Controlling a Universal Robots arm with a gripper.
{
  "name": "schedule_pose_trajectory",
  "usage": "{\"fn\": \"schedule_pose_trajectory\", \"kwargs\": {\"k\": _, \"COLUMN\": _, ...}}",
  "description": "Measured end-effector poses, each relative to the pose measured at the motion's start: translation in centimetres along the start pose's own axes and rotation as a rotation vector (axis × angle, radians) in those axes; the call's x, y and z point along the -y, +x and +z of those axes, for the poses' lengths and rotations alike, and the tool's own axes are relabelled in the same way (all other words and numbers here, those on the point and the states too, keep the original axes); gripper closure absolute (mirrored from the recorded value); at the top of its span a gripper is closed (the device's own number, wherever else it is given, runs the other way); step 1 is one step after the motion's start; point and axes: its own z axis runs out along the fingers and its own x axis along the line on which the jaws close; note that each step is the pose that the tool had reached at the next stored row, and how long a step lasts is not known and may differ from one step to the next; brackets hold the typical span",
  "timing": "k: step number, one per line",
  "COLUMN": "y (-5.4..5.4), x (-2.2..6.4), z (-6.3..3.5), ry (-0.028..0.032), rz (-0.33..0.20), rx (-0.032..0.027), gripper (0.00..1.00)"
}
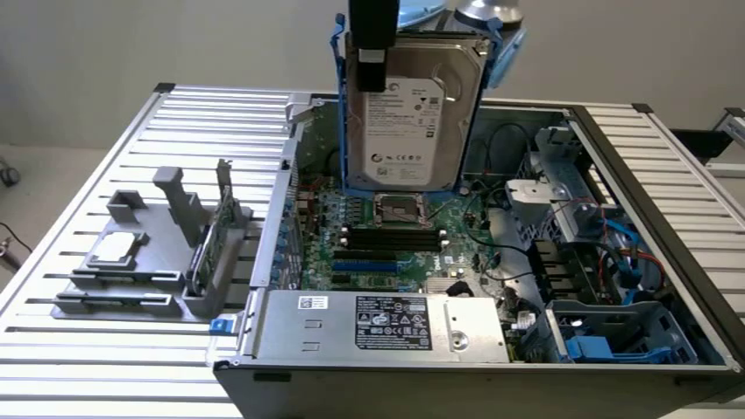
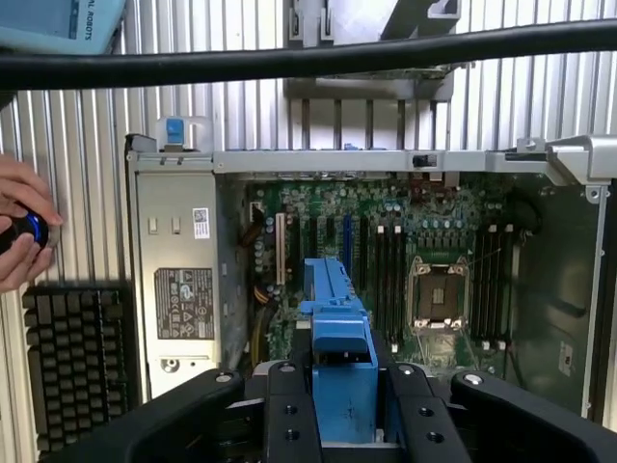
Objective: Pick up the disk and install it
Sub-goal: 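Pick up the disk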
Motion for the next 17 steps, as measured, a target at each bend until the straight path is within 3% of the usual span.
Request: {"fn": "schedule_pose_trajectory", "kwargs": {"k": 17, "y": 3.8, "x": 5.48, "z": 0.42, "ry": 0.0045, "rz": 0.0, "rx": 0.0001, "gripper": 0.67}}
